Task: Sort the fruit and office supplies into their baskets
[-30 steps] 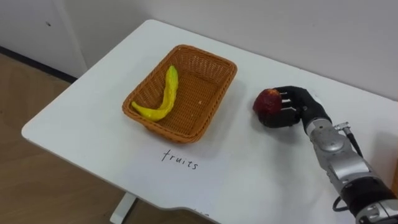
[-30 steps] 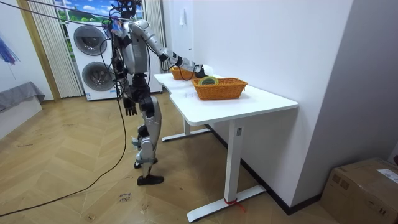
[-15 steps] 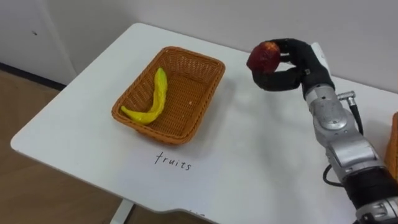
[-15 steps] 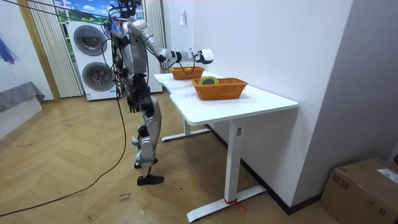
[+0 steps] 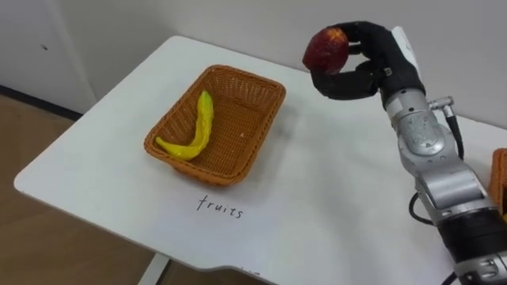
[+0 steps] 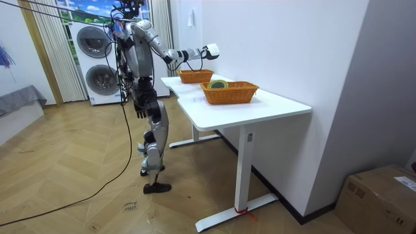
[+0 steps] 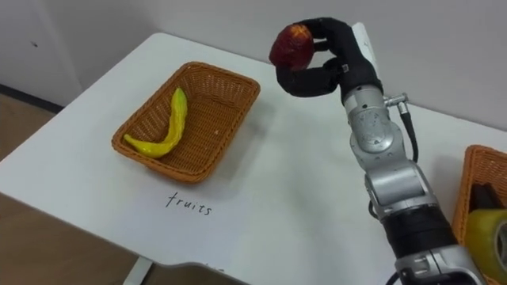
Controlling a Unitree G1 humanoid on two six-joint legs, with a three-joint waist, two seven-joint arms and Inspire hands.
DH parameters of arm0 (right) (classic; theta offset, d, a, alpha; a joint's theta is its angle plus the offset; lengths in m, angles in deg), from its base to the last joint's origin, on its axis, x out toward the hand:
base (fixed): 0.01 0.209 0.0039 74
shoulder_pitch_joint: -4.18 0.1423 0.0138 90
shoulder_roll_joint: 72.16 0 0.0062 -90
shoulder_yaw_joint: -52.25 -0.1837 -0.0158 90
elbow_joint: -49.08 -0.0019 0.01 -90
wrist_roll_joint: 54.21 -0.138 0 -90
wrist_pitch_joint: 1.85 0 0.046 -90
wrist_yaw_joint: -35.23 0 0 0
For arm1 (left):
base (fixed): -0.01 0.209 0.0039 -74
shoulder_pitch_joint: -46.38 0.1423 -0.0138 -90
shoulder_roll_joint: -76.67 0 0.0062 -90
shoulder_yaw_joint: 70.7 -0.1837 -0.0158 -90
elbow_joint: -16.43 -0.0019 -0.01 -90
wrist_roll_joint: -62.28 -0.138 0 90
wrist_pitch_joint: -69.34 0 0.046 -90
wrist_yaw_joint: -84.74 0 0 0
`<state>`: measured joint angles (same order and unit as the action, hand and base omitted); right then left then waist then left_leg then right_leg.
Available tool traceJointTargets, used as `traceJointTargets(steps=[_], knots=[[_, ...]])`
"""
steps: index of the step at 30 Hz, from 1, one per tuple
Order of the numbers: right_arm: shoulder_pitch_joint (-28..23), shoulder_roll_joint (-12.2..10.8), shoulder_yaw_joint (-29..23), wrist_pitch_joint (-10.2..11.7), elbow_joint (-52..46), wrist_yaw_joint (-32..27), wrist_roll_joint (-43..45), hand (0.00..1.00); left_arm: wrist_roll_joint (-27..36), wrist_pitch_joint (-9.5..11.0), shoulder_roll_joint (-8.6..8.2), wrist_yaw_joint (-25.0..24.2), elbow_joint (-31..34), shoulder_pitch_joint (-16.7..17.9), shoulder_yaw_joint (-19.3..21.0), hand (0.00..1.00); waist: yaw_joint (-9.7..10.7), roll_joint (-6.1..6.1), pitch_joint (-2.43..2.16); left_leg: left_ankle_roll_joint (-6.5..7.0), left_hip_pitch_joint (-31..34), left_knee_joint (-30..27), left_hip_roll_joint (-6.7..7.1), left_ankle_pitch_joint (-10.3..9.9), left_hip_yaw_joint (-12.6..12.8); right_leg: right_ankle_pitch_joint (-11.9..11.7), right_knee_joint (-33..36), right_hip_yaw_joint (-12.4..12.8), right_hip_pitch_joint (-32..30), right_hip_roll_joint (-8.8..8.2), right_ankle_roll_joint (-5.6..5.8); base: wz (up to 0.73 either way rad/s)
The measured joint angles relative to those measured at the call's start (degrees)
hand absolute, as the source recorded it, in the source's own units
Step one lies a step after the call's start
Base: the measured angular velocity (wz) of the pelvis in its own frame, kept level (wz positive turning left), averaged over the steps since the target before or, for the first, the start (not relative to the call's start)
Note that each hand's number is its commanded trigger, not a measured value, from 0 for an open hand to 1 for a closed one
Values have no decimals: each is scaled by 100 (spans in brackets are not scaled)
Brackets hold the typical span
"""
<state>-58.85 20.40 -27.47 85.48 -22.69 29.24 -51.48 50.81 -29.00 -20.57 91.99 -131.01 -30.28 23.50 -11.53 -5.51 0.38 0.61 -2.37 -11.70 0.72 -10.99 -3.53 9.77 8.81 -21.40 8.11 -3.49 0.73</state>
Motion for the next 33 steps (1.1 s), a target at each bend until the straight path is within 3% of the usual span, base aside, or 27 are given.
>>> traceJointTargets(steps=[4, 12, 17, 20, 24, 33], knots=[[31, -5, 120, -69, -120, 76, 22, 100, -11, -36, 22, 0, 8, 20, 8, 0, -44, -40, -8, 0, 21, 10, 2, 0, -1, 0, 1, -4, -30, -4, 0, 0], [52, -167, 225, -429, -110, 258, 729, 100, -63, -203, 24, -69, 25, 22, 11, 0, -338, -53, -13, 1, 68, -10, 24, 0, -158, 8, 0, -126, -29, -8, 12, 9], [51, -192, 463, -444, -92, 254, 716, 100, -62, -210, 26, -133, 18, 67, 10, 0, -555, -31, 14, 1, 79, 2, 29, 0, -197, 16, -1, -240, -21, -23, 26, 6], [52, -231, 638, -444, -35, 261, 721, 100, -62, -204, 25, -126, 27, 65, 9, 0, -627, -45, 53, 1, 108, 27, 45, 0, -245, 25, -1, -254, -31, -29, 41, 7], [52, -281, 786, -444, 229, 373, 712, 100, -61, -204, 25, -111, 28, 71, 8, 0, -736, -80, 51, 15, 123, 24, 72, 9, -304, 30, -4, -253, -54, -42, 48, 6], [52, -281, 915, -440, 416, 360, 690, 100, -53, -159, 28, -1, 29, 48, 8, 0, -772, -144, 60, 29, 174, -7, 97, 17, -324, 30, -19, -244, -98, -54, 49, 1]])
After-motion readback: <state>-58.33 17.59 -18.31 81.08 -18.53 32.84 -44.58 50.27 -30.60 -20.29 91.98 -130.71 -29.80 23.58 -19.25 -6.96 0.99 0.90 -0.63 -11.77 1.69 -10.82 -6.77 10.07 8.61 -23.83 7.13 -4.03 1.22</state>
